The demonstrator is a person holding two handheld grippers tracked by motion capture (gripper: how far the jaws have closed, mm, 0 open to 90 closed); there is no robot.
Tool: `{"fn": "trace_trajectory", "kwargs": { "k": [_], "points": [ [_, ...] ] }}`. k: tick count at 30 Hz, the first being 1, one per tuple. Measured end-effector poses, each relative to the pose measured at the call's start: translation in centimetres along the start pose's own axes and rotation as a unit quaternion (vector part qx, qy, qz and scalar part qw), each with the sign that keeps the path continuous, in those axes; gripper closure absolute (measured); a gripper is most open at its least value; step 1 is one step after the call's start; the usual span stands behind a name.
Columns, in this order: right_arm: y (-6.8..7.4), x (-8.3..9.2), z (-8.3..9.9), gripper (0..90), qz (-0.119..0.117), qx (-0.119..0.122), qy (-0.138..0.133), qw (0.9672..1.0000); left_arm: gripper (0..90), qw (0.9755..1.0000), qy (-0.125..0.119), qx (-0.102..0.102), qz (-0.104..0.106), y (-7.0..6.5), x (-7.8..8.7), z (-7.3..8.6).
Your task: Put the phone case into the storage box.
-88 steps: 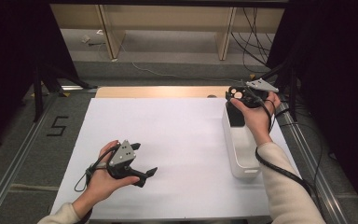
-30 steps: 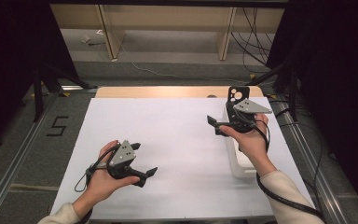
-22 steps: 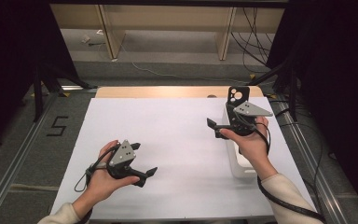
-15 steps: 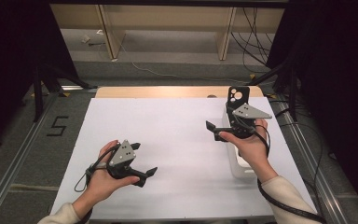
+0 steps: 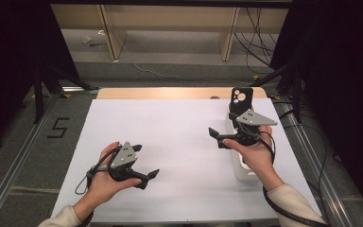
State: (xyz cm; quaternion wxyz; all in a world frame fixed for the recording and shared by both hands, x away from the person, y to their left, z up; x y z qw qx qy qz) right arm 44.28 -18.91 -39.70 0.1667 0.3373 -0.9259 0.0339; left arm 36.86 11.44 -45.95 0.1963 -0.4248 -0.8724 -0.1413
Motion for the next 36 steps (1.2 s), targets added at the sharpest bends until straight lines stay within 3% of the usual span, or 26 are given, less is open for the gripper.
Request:
{"fn": "trace_trajectory", "kwargs": {
  "k": [36],
  "points": [
    [1.7,3.3,2.8,9.6,-0.040,0.016,0.004,0.9991,0.0,1.0000,-0.001,0.001,-0.001,0.1,0.1,0.0]
  ]
}}
Point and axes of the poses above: each handheld gripper's, and its own axes: x roughly backward along the jaws, z roughly out of its underside, y roughly to its left, the point moved 5 cm from there along -x, roughly forward along the jaws, and after that the axes turned 3 degrees about -x, right-handed, at the moved point
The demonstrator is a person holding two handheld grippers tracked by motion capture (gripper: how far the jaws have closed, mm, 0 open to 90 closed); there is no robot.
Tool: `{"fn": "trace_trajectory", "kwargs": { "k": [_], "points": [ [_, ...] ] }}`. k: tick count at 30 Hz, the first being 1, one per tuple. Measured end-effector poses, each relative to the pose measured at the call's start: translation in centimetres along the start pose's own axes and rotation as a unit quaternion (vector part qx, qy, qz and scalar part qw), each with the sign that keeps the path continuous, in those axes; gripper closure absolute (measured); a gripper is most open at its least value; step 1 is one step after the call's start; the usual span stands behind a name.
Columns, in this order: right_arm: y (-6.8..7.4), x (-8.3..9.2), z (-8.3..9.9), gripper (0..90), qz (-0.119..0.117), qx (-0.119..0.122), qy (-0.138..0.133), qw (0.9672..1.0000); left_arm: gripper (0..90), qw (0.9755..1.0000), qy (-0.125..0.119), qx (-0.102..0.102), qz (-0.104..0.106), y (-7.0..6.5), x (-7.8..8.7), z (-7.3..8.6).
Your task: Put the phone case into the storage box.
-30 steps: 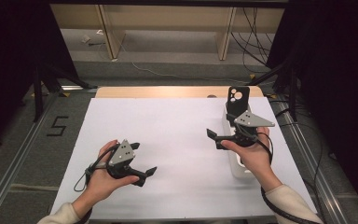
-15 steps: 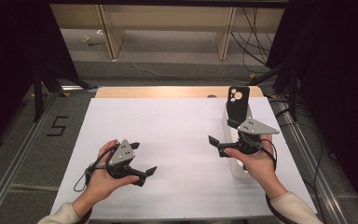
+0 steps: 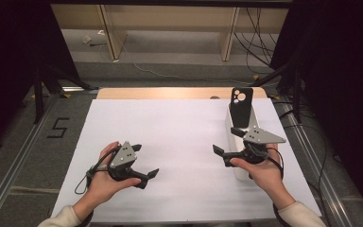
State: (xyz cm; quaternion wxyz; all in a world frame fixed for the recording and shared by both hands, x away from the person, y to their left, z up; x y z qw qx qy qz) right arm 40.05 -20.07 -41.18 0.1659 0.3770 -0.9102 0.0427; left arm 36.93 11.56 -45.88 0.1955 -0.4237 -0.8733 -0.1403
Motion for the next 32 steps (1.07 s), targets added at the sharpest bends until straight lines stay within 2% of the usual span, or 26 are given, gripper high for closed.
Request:
{"fn": "trace_trajectory", "kwargs": {
  "k": [15,32],
  "points": [
    [0.5,0.4,0.8,10.0,-0.007,0.011,-0.004,0.9999,0.0,1.0000,0.000,-0.001,0.000,0.0,0.0,0.0],
    [0.7,0.6,1.3,10.4,-0.013,0.009,-0.001,0.9999,0.0,1.0000,0.001,-0.001,-0.002,0.0,-0.1,0.0]
  ]
}}
Point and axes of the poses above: each handheld gripper's, and its own axes: x roughly backward along the jaws, z roughly out of its underside, y roughly to its left, the point moved 5 cm from there along -x, roughly forward along the jaws, and after that the axes turned 3 degrees about -x, right-handed, at the moved point
